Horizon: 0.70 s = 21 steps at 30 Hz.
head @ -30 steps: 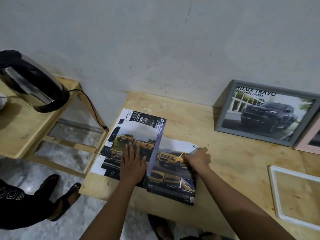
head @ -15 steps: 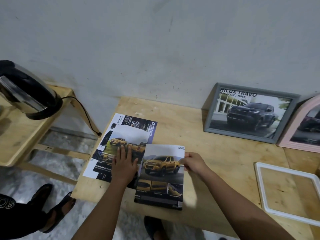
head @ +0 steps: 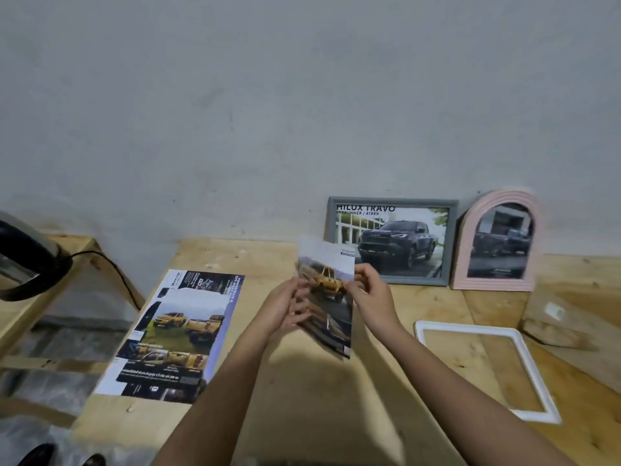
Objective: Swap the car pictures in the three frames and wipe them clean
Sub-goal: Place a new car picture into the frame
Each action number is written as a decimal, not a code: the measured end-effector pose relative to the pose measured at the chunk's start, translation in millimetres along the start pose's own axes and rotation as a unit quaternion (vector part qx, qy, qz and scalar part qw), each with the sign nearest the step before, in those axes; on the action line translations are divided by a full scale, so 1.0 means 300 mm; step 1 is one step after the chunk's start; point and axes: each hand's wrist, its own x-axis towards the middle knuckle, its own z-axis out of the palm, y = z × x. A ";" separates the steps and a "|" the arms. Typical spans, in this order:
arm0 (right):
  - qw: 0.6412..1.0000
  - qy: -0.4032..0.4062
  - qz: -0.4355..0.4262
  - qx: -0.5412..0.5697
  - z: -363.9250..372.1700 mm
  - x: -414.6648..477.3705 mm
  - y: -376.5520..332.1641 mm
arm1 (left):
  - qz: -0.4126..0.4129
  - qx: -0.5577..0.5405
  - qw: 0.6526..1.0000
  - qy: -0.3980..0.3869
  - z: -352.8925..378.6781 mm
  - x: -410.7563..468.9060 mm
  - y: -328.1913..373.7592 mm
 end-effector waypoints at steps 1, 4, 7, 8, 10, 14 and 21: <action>0.998 -0.013 -0.053 -0.014 -0.036 -0.013 -0.015 | -0.001 -0.060 0.997 -0.046 0.079 -0.019 0.020; 0.974 -0.084 -0.181 -0.107 -0.165 -0.042 -0.015 | 0.017 -0.205 0.968 -0.142 0.262 -0.057 0.055; 0.942 -0.102 -0.236 -0.218 -0.315 -0.071 0.018 | 0.030 -0.276 0.944 -0.179 0.402 -0.086 0.071; 0.936 -0.102 -0.240 -0.238 -0.363 -0.082 0.027 | 0.038 -0.275 0.943 -0.184 0.441 -0.093 0.068; 0.929 -0.108 -0.240 -0.261 -0.452 -0.105 0.049 | 0.046 -0.262 0.946 -0.186 0.503 -0.109 0.052; 0.923 -0.098 -0.250 -0.277 -0.630 -0.152 0.106 | 0.027 -0.238 0.954 -0.182 0.634 -0.141 -0.008; 0.968 0.098 -0.080 -0.217 -0.921 -0.215 0.252 | -0.013 -0.197 0.966 -0.165 0.796 -0.156 -0.123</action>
